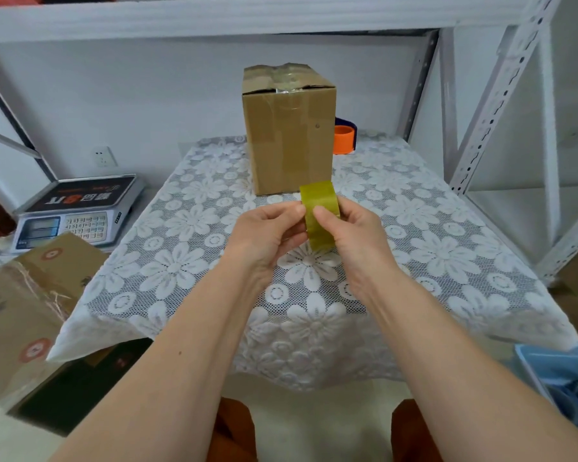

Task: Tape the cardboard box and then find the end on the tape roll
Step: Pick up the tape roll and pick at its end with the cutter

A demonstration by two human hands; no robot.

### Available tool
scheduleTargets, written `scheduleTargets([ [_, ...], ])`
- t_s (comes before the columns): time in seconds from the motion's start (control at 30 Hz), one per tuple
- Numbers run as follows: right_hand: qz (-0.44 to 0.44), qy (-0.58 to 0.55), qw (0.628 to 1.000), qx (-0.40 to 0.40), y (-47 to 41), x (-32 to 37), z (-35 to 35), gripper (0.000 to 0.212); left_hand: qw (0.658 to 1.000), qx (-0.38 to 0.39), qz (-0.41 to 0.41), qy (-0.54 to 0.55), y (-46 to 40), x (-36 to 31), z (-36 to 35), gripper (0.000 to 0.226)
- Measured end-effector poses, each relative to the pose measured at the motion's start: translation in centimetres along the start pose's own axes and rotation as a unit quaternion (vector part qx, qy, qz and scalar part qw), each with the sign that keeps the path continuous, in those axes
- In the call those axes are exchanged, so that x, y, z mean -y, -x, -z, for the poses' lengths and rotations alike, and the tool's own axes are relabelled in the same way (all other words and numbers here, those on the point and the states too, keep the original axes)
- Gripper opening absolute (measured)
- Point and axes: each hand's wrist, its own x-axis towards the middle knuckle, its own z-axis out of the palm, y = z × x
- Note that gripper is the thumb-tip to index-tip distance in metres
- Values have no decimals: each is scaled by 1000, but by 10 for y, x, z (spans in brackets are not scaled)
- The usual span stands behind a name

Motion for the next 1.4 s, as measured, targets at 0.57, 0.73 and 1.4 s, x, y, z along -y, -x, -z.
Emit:
scheduleTargets([
  [0.57, -20, -12, 999, -32, -8, -4, -2, 22, 996, 49, -50, -54, 2, 1, 0, 30],
  [0.73, -27, -52, 998, -31, -7, -3, -3, 23, 995, 41, -56, -68, 5, -1, -1, 24],
  [1.4, 2, 0, 998, -67, -3, -2, -5, 24, 990, 25, -78, -118, 5, 2, -5, 33],
])
